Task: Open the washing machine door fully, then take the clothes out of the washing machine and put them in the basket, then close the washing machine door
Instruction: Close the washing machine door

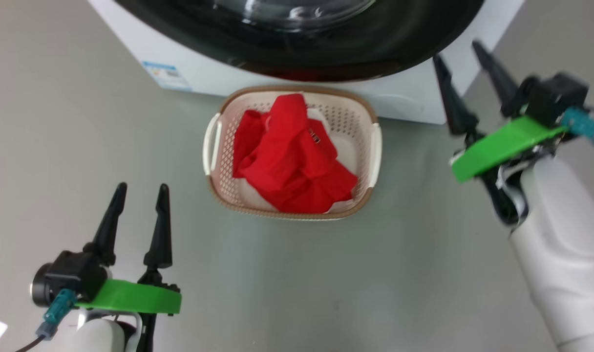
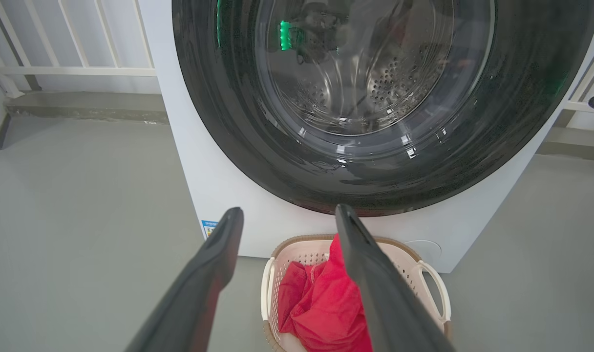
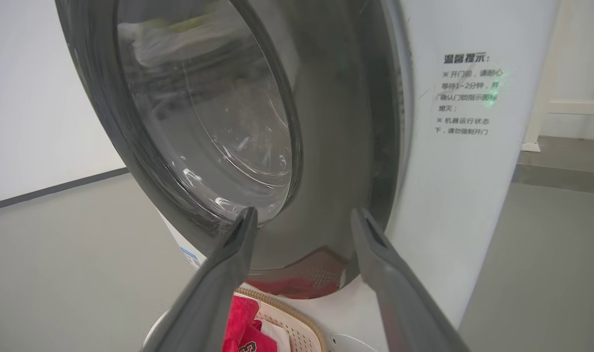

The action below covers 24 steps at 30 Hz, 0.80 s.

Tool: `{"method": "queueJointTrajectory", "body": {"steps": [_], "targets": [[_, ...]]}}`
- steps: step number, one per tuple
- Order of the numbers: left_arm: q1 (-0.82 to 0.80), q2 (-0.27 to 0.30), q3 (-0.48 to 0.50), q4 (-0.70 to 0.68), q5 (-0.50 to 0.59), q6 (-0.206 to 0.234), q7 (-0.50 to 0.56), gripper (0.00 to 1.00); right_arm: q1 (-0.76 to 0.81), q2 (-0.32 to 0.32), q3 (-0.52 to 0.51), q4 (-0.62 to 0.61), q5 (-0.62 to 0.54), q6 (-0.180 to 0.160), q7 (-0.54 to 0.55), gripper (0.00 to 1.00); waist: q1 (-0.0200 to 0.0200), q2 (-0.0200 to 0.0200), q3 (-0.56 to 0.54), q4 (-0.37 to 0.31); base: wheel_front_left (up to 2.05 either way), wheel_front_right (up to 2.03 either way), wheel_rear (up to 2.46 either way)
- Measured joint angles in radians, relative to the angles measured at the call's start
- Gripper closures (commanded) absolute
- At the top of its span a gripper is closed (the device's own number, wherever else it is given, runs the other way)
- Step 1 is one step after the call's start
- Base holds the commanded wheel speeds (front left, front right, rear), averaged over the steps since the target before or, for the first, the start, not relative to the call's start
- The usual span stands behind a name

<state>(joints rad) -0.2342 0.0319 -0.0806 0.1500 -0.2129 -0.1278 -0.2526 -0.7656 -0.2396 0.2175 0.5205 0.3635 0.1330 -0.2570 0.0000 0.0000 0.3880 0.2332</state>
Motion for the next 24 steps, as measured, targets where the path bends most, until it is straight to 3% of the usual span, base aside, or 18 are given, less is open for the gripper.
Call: {"method": "queueJointTrajectory", "body": {"steps": [12,24], "targets": [[0.050,0.046,0.010,0.051,-0.001,0.000,0.000,0.00,0.184,0.010,0.017,0.004,0.002,0.000,0.000,0.00,0.0000,0.0000,-0.095,-0.089,0.00,0.00,0.00],[0.112,0.086,0.029,0.063,-0.018,0.000,0.000,0.00,0.330,0.002,-0.035,-0.018,0.002,0.000,0.000,0.00,0.0000,0.0000,-0.175,-0.187,0.00,0.00,0.00]]}}
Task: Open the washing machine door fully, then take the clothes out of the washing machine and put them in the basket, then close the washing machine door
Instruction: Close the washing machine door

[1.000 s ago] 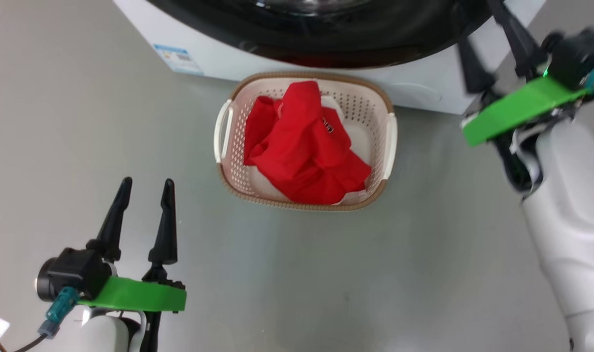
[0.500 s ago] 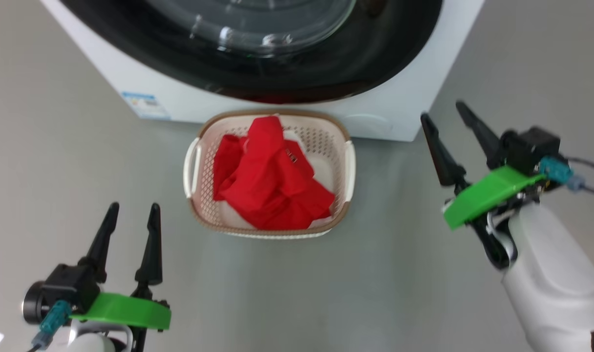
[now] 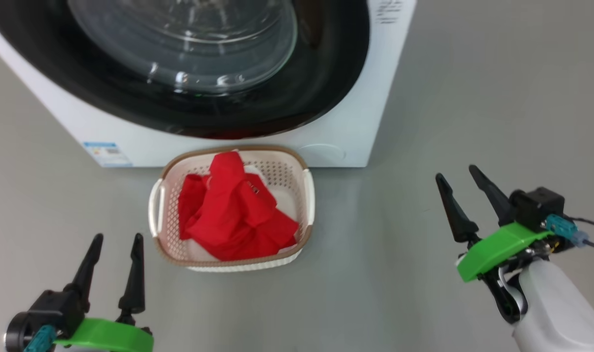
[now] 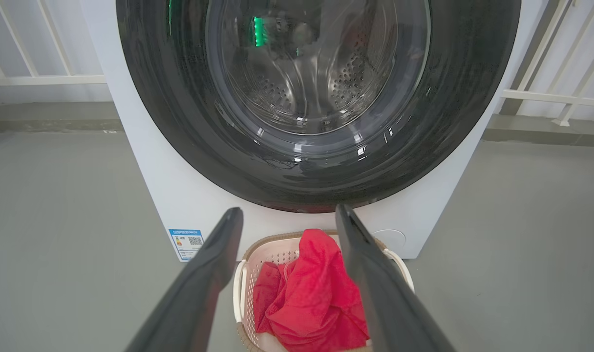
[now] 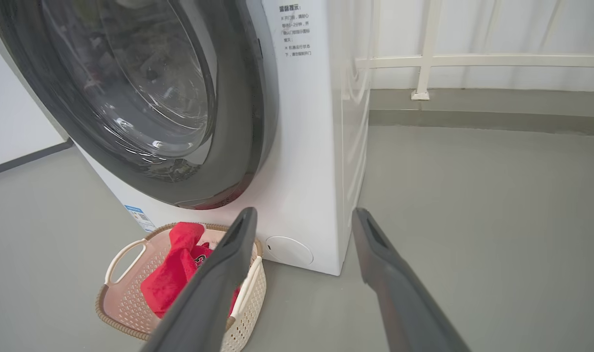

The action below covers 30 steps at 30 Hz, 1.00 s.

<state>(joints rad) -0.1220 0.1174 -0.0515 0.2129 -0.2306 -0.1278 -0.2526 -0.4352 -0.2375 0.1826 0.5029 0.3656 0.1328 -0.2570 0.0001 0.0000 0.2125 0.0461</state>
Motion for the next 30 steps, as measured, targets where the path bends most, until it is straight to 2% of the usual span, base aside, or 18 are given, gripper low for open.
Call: {"method": "queueJointTrajectory", "body": {"steps": [13,30], "targets": [[0.075,0.012,0.044,-0.001,-0.003,0.000,0.000,0.00,0.122,-0.007,-0.043,-0.042,0.000,0.000,0.000,0.00,0.0000,0.0000,-0.066,-0.079,0.00,0.00,0.00],[0.140,0.012,0.085,-0.005,-0.010,0.000,0.000,0.00,0.250,-0.011,-0.091,-0.082,0.000,0.000,0.000,0.00,-0.0001,0.0000,-0.122,-0.139,0.00,0.00,0.00]]}}
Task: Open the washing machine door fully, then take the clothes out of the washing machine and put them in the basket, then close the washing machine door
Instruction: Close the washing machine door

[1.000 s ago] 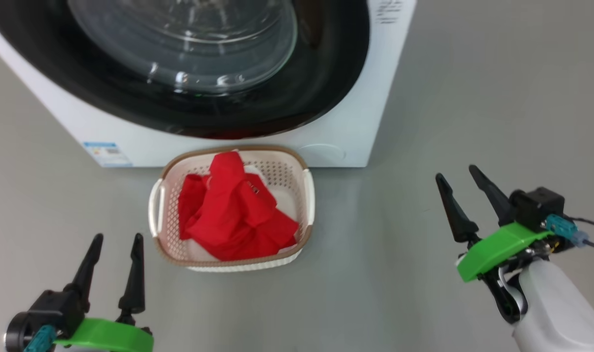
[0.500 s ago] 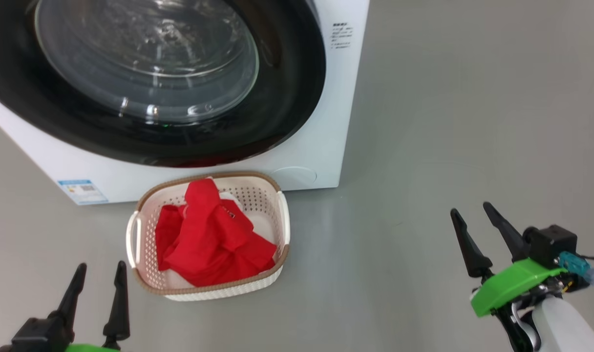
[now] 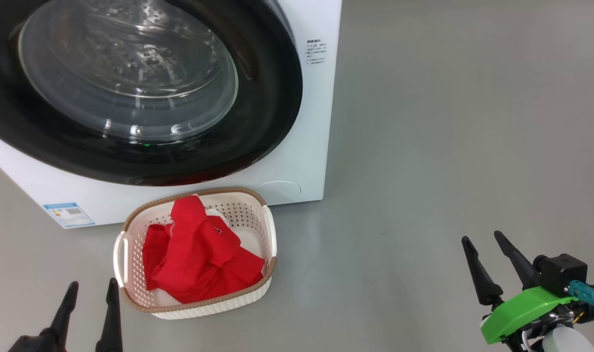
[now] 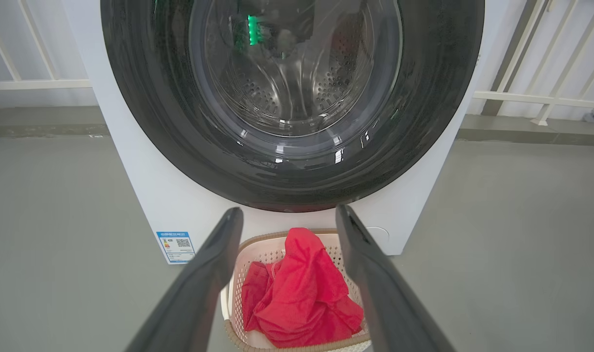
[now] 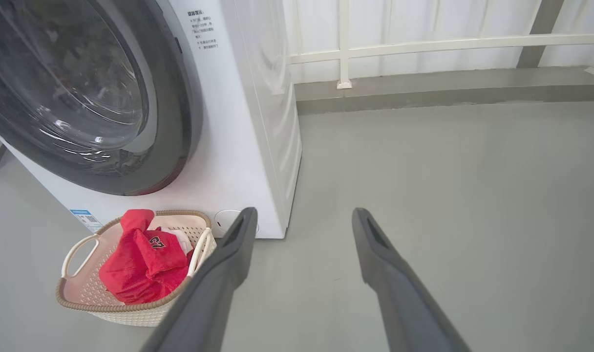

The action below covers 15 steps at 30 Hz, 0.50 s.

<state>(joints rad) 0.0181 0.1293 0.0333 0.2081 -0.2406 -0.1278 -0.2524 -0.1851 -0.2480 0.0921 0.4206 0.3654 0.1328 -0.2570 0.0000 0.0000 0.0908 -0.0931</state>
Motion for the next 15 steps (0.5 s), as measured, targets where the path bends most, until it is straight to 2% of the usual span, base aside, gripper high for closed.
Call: {"method": "queueJointTrajectory", "body": {"steps": [15], "targets": [[0.018,-0.003,0.013,-0.007,0.005,0.000,0.000,0.00,0.013,-0.002,-0.012,-0.008,0.000,0.000,0.000,0.00,0.0000,0.0001,-0.010,-0.005,0.00,0.00,0.00]]}}
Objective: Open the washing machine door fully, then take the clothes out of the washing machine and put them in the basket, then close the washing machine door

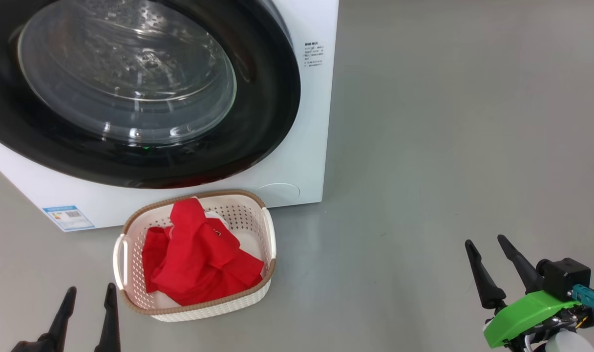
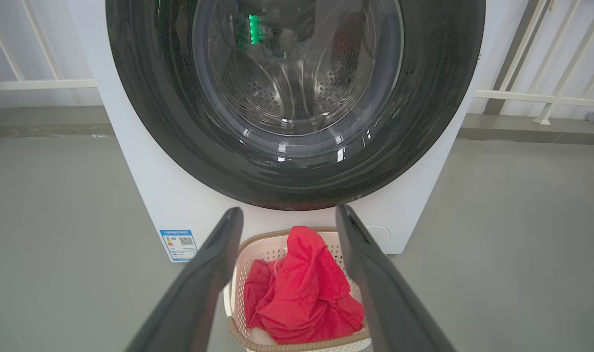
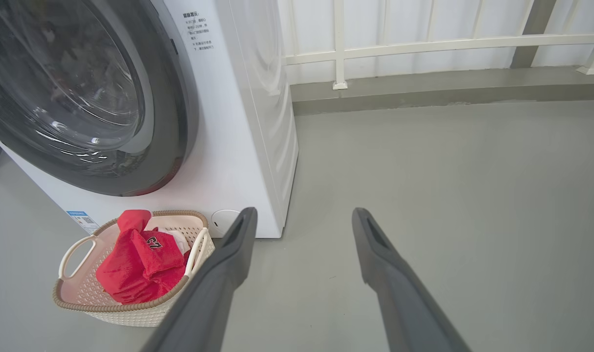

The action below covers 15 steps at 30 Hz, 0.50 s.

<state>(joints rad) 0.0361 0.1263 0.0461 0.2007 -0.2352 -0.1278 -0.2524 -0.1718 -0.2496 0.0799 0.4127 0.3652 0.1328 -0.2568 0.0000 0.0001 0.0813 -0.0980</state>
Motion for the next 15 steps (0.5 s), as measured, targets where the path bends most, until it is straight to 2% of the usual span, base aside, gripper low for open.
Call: {"method": "queueJointTrajectory", "body": {"steps": [15], "targets": [[0.003,0.000,-0.005,-0.008,-0.003,0.000,0.000,0.00,0.008,0.000,0.000,-0.002,-0.002,0.000,0.000,0.00,0.0000,0.0000,-0.011,0.008,0.00,0.00,0.00]]}}
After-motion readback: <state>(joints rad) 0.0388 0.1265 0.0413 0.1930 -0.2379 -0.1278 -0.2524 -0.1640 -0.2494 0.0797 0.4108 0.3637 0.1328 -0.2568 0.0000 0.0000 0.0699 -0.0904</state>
